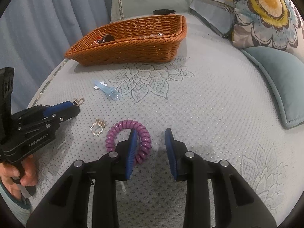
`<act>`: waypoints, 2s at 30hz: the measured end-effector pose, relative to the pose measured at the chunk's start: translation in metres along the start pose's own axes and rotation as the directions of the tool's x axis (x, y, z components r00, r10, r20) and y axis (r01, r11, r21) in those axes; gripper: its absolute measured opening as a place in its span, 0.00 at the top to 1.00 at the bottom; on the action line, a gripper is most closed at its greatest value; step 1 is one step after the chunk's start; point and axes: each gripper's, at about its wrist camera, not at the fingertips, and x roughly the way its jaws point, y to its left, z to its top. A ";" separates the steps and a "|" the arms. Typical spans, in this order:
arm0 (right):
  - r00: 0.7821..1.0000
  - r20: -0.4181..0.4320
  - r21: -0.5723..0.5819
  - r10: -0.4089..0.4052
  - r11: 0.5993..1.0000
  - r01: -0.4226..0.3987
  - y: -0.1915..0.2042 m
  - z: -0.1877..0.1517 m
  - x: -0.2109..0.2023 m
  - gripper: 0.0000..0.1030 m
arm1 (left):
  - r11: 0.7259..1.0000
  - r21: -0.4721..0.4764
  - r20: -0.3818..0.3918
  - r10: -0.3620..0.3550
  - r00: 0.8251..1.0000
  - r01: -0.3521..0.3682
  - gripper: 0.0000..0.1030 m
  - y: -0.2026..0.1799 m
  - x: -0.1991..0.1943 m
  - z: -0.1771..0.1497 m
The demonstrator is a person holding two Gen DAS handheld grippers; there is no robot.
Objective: Organize jewelry
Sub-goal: 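Move both tools back and grasp the purple coil bracelet with the right tool, then grasp the gold charm with the left tool while the right tool carries the coil to the basket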
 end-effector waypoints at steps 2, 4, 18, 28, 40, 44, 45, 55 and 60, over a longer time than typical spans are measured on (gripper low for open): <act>1.000 0.002 0.000 -0.002 1.000 0.002 0.000 0.000 0.001 0.73 | 1.000 -0.010 0.006 0.006 1.000 -0.006 0.76 0.001 0.002 0.005; 1.000 0.005 -0.009 -0.011 1.000 0.011 0.002 0.000 0.002 0.73 | 1.000 -0.028 0.004 -0.002 1.000 0.002 0.76 0.004 0.006 0.009; 0.999 0.049 -0.060 -0.019 0.998 0.021 0.015 -0.001 -0.004 0.91 | 0.998 0.043 0.071 -0.046 0.996 0.043 0.93 -0.008 -0.008 0.005; 0.990 0.141 -0.060 0.017 0.998 -0.008 0.016 0.004 -0.027 0.91 | 0.980 -0.024 0.199 -0.189 0.962 0.197 0.93 0.011 -0.034 0.002; 0.965 0.261 -0.058 0.031 0.998 -0.017 0.016 0.017 -0.055 0.91 | 0.964 -0.014 0.302 -0.249 0.920 0.265 0.93 0.007 -0.070 0.018; 0.959 0.282 -0.061 0.029 0.998 -0.012 0.020 0.033 -0.058 0.91 | 0.966 -0.005 0.338 -0.240 0.910 0.257 0.93 0.009 -0.084 0.034; 0.958 0.287 -0.060 0.027 0.998 -0.010 0.021 0.038 -0.059 0.91 | 0.967 -0.006 0.345 -0.239 0.908 0.256 0.93 0.011 -0.086 0.038; 0.950 0.312 -0.085 -0.023 0.995 0.052 0.027 0.135 -0.032 0.91 | 0.986 -0.042 0.361 -0.135 0.923 0.161 0.93 0.027 -0.054 0.114; 0.967 0.251 -0.034 -0.029 0.999 0.038 0.017 0.173 0.007 0.91 | 0.991 -0.087 0.315 -0.072 0.946 0.105 0.92 0.040 -0.014 0.142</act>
